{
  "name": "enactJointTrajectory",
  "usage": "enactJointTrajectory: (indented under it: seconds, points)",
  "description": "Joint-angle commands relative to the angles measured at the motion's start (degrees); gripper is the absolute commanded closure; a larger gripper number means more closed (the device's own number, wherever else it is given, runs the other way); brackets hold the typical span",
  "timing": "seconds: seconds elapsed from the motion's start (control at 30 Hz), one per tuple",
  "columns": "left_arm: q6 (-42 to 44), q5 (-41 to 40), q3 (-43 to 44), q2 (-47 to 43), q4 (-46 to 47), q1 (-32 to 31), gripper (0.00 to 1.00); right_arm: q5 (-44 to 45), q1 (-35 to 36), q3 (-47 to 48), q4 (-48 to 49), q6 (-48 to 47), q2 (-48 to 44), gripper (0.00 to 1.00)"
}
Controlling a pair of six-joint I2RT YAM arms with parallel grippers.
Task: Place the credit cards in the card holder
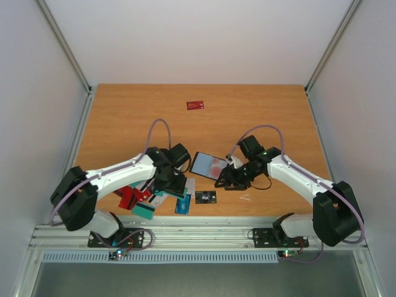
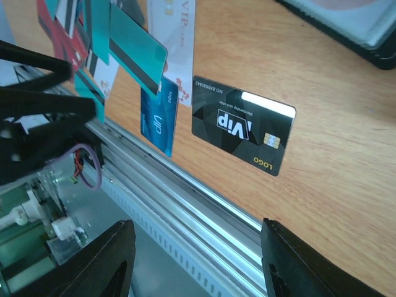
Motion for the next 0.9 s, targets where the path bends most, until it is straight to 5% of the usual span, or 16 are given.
enactJointTrajectory:
  seconds: [0.0, 0.17, 0.5, 0.87]
  points:
    - [-6.41, -8.07, -2.26, -7.11, -7.80, 1.54, 0.30, 2.29, 3.38, 1.35, 3.73, 1.41, 3.12, 0.43]
    - [-13.06, -9.65, -7.80, -16.11, -8.14, 3.67, 0.20, 2.44, 5.34, 2.82, 5.42, 2.26, 5.79, 0.43]
    - [-32.94, -8.88, -20.50, -28.50, -8.42, 4.57, 0.25, 0.49, 10.73, 6.07, 9.85, 4.90, 9.93, 0.42]
    - [-15.34, 2.70, -17.35, -21.33, 12.23, 2.68, 0.32, 3.88, 13.33, -1.00, 14.90, 11.41, 8.41, 0.41]
